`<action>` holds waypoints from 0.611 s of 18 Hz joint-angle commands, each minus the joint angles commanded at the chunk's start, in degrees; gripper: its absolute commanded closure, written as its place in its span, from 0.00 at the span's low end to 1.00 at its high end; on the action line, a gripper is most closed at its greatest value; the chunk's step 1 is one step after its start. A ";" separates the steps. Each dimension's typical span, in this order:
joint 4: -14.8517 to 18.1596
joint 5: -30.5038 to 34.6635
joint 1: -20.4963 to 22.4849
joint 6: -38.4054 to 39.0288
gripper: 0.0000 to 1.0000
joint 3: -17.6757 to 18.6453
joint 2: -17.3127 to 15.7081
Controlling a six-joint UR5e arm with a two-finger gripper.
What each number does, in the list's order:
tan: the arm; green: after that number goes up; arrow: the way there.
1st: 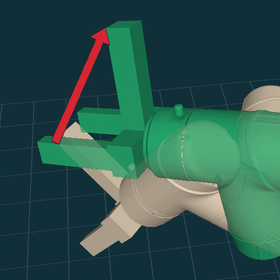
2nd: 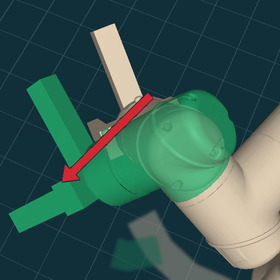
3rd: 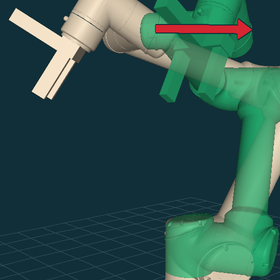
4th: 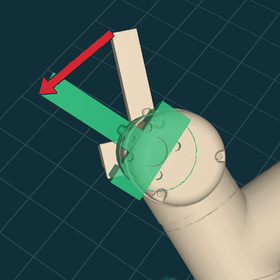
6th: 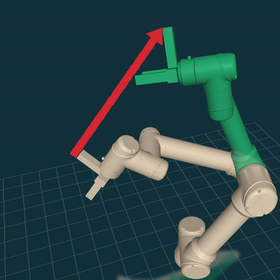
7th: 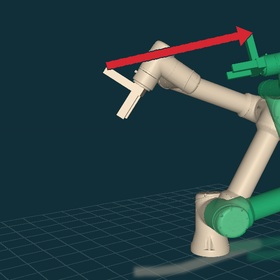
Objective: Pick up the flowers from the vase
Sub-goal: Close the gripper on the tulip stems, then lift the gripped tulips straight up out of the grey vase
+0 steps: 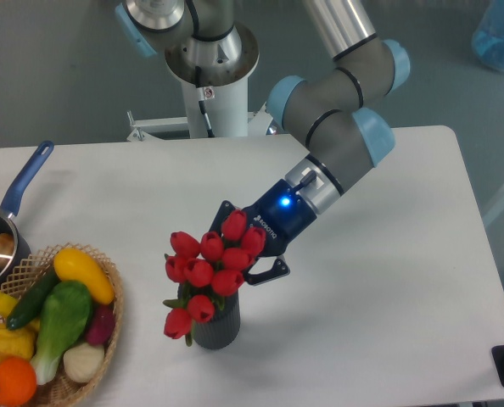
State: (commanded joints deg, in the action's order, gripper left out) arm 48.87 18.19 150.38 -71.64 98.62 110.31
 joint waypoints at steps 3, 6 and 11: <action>0.09 0.00 -0.18 1.59 0.58 -1.06 -0.18; 0.09 0.00 -0.18 2.46 0.58 -1.15 -0.27; 0.09 -0.18 0.00 5.71 0.58 -1.76 -2.11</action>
State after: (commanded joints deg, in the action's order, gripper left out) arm 48.96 18.02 150.38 -65.93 96.86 108.20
